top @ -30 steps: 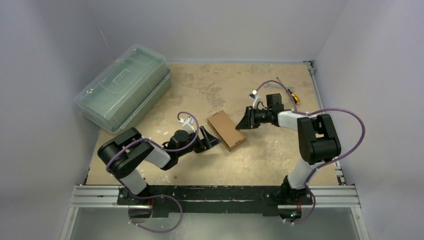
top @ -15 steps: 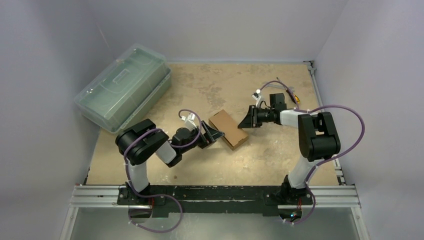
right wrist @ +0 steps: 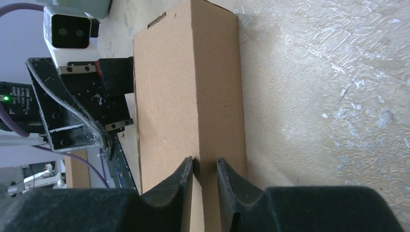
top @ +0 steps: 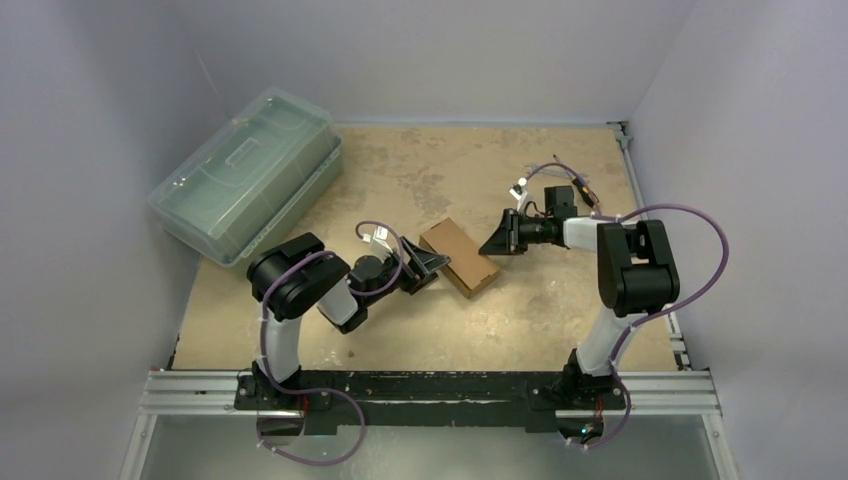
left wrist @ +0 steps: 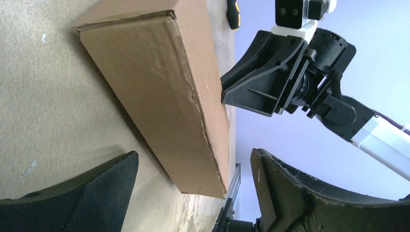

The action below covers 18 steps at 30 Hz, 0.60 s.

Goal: Fold the paper box
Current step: Adjust the paper box at the center of the board.

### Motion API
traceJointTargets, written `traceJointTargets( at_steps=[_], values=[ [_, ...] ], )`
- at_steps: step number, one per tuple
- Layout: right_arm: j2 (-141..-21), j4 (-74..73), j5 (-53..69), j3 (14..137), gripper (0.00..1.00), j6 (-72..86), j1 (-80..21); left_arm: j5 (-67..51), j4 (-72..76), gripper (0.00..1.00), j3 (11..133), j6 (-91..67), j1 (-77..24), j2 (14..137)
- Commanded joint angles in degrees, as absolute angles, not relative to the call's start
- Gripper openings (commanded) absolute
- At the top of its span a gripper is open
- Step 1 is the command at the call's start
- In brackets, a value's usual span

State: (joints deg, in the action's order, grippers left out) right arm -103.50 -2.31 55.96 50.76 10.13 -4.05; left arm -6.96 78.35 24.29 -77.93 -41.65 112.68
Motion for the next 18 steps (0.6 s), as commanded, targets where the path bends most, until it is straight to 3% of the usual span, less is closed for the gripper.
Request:
traceJointTargets(
  at_steps=[1,18],
  values=[
    [-105.5,-3.9,50.4,51.5,0.25,8.6,-2.7,-2.8,75.9,0.86,24.4,-79.9,-41.7,115.4],
    [-106.5,-5.8,50.5,52.3,0.25,6.9,-1.8,-3.2,77.1,0.85,30.9,-82.3,-41.8,120.4]
  ],
)
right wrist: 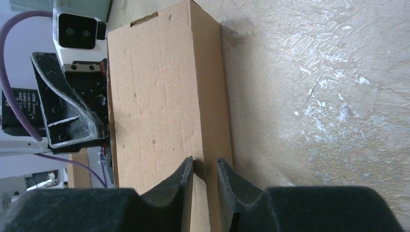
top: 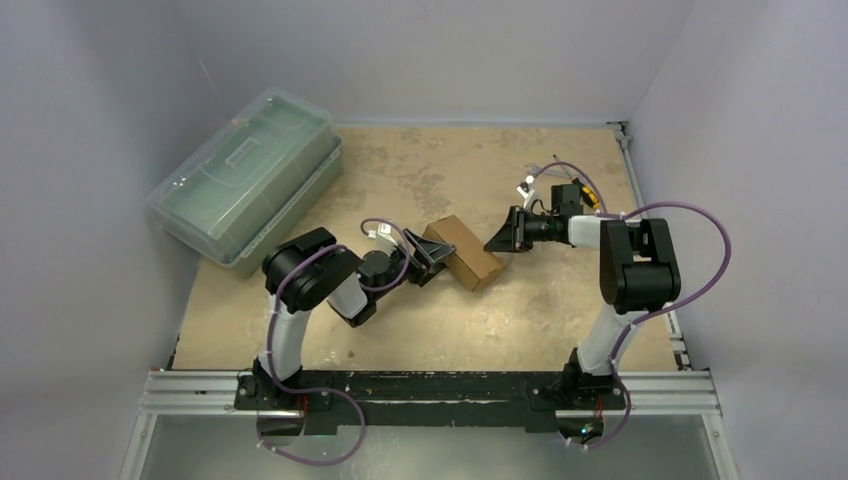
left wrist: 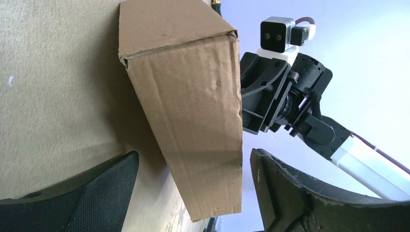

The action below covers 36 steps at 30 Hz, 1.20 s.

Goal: Fold the paper box
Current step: Adjust the paper box at the center of the board.

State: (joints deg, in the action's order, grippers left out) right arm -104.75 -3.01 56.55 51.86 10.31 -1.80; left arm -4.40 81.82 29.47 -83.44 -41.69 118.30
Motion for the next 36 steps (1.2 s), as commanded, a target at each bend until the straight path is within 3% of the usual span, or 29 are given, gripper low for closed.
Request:
traceJointTargets(
  at_steps=[1,8,12,15,19,23,29,36],
  values=[
    [-106.4,-6.0,50.4,52.3,0.26,6.8,-1.8,-3.2,76.4,0.84,31.3,-82.5,-41.8,120.5],
    [-106.0,-6.7,50.4,52.5,0.28,5.7,-1.8,-3.5,71.7,0.72,33.6,-83.1,-41.8,120.8],
    [-105.4,-7.1,51.4,52.8,0.33,4.7,-1.8,-3.2,71.4,0.57,33.4,-83.2,-41.8,120.7],
    [-104.5,-8.0,53.2,53.2,0.44,2.9,-1.8,-3.1,70.9,0.46,33.3,-82.8,-41.7,120.3],
    [-101.8,-11.3,54.5,54.7,0.66,-1.7,-1.8,-2.8,70.1,0.36,32.3,-81.4,-41.4,118.7],
    [-97.4,-11.8,53.9,54.5,0.78,-3.5,-1.8,-2.5,69.0,0.32,31.3,-79.6,-41.1,116.1],
    [-93.0,-15.2,52.5,55.7,0.8,-7.9,-1.2,-3.1,65.1,0.28,30.3,-76.2,-40.5,110.1],
    [-82.5,-19.6,51.4,56.7,0.82,-15.9,-0.4,-1.8,30.6,0.28,36.6,-58.2,-39.7,93.5]
  ],
)
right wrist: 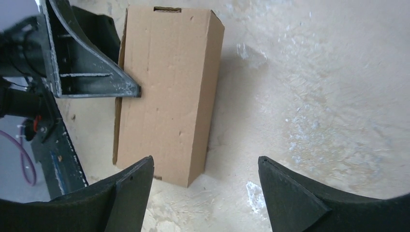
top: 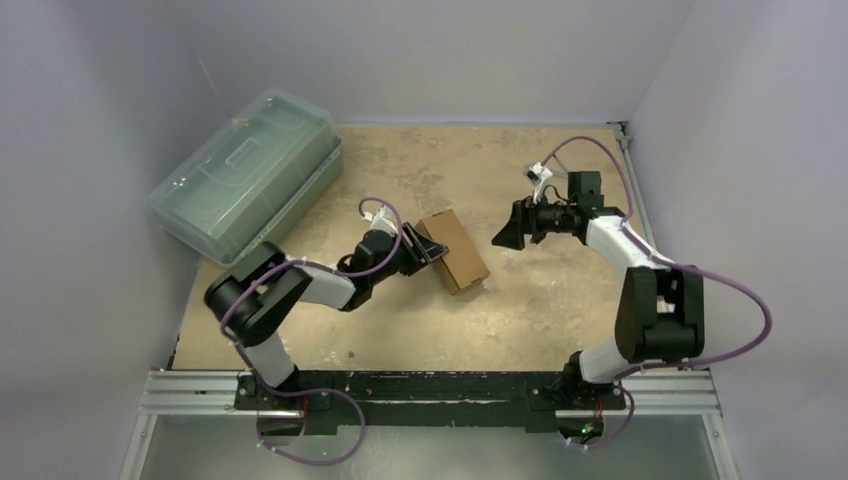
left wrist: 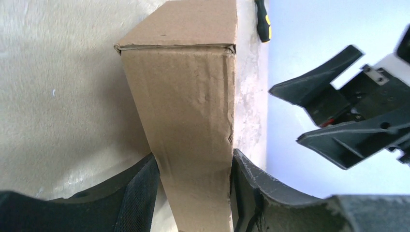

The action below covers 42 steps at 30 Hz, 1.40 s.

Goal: Fold the paper box
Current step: Adjust the paper box at the center of the board.

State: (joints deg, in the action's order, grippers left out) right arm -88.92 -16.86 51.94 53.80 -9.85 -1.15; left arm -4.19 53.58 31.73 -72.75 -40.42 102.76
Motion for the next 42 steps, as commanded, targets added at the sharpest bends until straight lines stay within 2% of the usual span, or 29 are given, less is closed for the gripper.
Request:
traceJointTargets(
  at_steps=[1,9,17,22,28,35,40,42],
  values=[
    [-81.1,-19.3,51.1,56.5,0.83,-16.0,-0.2,-0.7,24.3,0.28,38.5,-55.0,-39.6,91.1],
    [-76.0,-18.7,50.5,55.6,0.85,-16.4,1.1,8.8,-10.5,0.24,55.5,-35.2,-38.9,82.0],
    [-75.5,-19.3,51.0,55.6,0.85,-16.9,2.0,22.1,-37.6,0.19,75.5,-20.0,-39.3,89.0],
    [-75.6,-19.5,51.0,55.6,0.85,-17.3,2.6,34.3,-45.9,0.18,85.3,-16.1,-42.8,94.6],
    [-75.5,-19.9,51.6,55.7,0.85,-17.5,3.5,48.6,-55.3,0.18,97.2,-14.0,-49.7,107.0],
    [-74.8,-20.2,52.8,55.7,0.85,-17.7,5.6,53.7,-60.9,0.18,107.4,-14.0,-54.4,121.8],
    [-74.7,-20.4,53.6,55.7,0.86,-17.8,6.6,53.9,-58.9,0.28,108.9,-14.4,-56.6,126.4],
    [-74.7,-20.5,53.7,55.8,0.86,-18.0,6.9,53.5,-58.6,0.37,109.1,-15.1,-57.4,127.6]
  ],
)
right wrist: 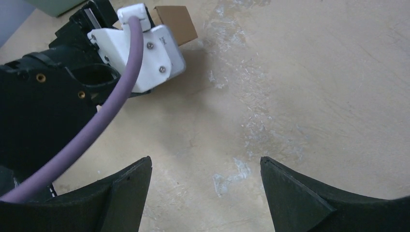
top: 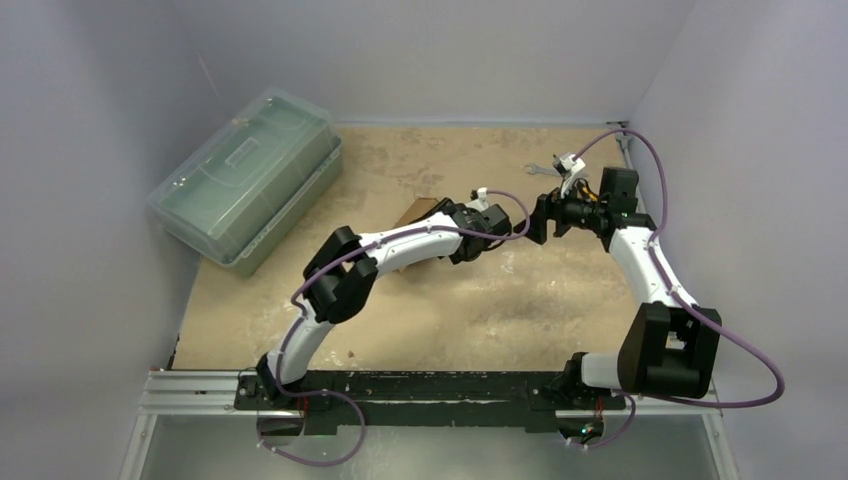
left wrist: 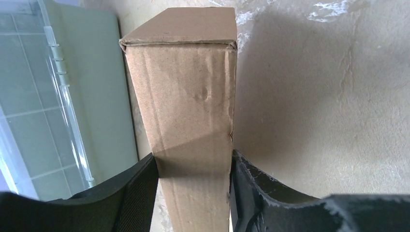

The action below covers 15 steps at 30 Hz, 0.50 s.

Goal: Fold the paper box
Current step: Adjust the paper box at the center of the board.

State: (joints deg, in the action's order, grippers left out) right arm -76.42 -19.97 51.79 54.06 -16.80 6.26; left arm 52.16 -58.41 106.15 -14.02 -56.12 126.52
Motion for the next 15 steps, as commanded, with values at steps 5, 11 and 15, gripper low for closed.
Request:
traceJointTargets(
  at_steps=[5,11,15],
  values=[
    [-74.8,-20.9,54.2,56.0,0.86,-18.3,7.6,50.5,-57.6,0.59,108.3,-17.4,-59.0,128.4],
    [-74.6,-21.6,54.8,56.2,0.86,-18.6,8.8,42.7,-53.5,0.73,105.0,-18.8,-59.6,125.4],
    [-74.4,-21.9,55.1,56.2,0.86,-18.7,9.5,38.3,-52.3,0.81,103.2,-19.4,-60.2,122.8]
  ],
)
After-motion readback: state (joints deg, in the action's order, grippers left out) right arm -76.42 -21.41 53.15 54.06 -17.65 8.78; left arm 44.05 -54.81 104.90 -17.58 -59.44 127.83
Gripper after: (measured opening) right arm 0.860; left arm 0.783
